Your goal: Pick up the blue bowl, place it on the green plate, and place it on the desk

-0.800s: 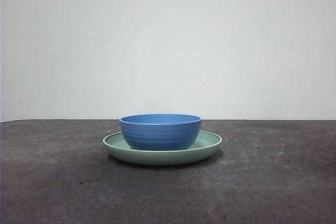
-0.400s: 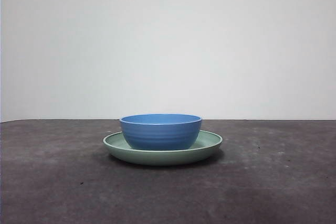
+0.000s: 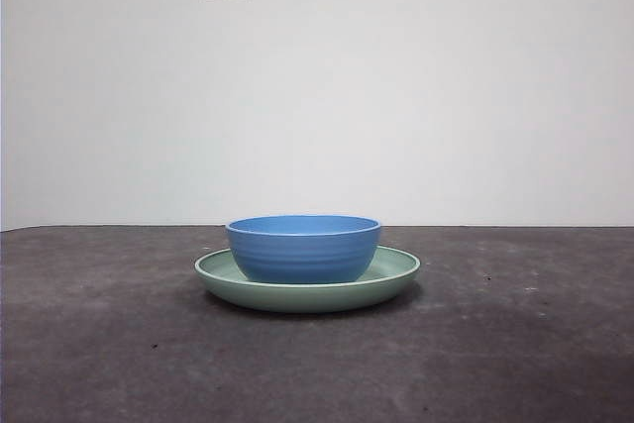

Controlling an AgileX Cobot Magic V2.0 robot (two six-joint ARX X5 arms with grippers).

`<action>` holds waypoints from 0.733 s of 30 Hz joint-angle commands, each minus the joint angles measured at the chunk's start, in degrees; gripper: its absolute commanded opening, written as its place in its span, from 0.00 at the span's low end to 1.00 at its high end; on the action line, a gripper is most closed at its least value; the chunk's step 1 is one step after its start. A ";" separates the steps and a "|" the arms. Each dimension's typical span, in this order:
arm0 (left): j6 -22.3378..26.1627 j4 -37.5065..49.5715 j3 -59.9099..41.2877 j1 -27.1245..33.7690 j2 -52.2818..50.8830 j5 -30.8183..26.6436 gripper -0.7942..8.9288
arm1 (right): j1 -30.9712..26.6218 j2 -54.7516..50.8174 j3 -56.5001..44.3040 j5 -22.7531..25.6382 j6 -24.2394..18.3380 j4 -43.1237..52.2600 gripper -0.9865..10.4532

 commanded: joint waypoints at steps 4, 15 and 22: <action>-0.15 -0.35 -1.16 0.17 -0.09 -0.07 0.10 | -0.02 -2.89 -5.20 0.42 3.13 0.48 0.09; -0.15 -0.35 -1.16 0.17 -0.09 -0.07 0.10 | -0.02 -2.91 -11.02 0.44 6.12 -0.98 0.09; -0.15 -0.33 -1.16 0.17 -0.09 -0.07 0.10 | -0.02 -2.91 -10.95 -0.02 6.64 -0.42 0.09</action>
